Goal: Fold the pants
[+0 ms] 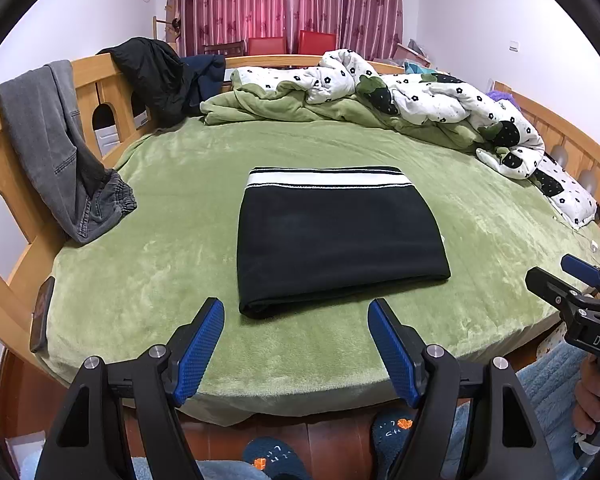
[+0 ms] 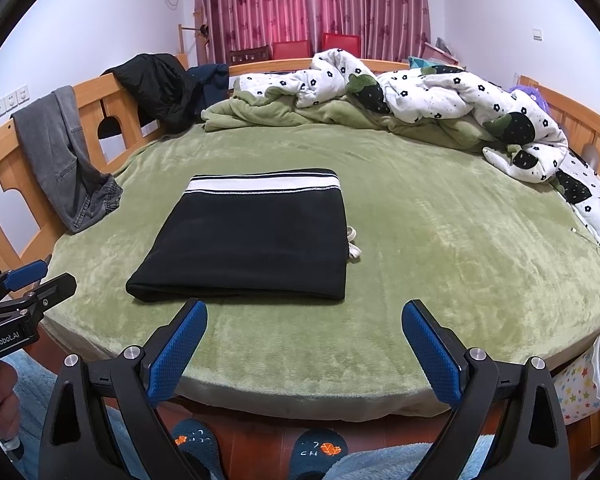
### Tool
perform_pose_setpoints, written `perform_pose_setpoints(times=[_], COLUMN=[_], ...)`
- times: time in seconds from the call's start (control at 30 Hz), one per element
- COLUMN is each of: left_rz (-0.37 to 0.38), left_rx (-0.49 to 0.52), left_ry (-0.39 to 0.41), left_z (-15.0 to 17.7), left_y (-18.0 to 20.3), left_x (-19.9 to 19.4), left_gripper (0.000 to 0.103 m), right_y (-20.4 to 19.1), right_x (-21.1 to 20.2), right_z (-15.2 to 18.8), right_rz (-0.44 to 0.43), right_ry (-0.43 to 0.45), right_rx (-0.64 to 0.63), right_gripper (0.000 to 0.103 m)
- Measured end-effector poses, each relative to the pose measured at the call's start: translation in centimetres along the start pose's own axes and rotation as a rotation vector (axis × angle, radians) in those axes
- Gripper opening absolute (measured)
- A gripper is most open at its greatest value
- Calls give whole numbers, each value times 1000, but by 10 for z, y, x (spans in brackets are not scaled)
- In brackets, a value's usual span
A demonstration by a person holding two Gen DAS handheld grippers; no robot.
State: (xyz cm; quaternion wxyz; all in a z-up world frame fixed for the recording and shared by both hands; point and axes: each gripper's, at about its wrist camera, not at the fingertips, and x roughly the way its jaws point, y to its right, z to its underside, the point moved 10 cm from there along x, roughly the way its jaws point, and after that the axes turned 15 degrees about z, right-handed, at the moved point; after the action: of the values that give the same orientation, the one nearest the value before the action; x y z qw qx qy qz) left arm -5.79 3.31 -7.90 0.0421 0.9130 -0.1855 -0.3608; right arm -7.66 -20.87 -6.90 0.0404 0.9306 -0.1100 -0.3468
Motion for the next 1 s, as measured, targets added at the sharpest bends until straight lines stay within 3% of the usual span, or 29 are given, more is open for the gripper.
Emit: perform_pose_setpoints(times=[1.0], left_rz=[9], left_rx=[17], left_ry=[-5], left_z=[-1], left_y=[0], left_x=[1], left_gripper=[73], right_y=[-5], right_x=[2], right_z=[3], right_rz=[-2], right_ry=[-6], right_rx=[0], right_gripper=[97])
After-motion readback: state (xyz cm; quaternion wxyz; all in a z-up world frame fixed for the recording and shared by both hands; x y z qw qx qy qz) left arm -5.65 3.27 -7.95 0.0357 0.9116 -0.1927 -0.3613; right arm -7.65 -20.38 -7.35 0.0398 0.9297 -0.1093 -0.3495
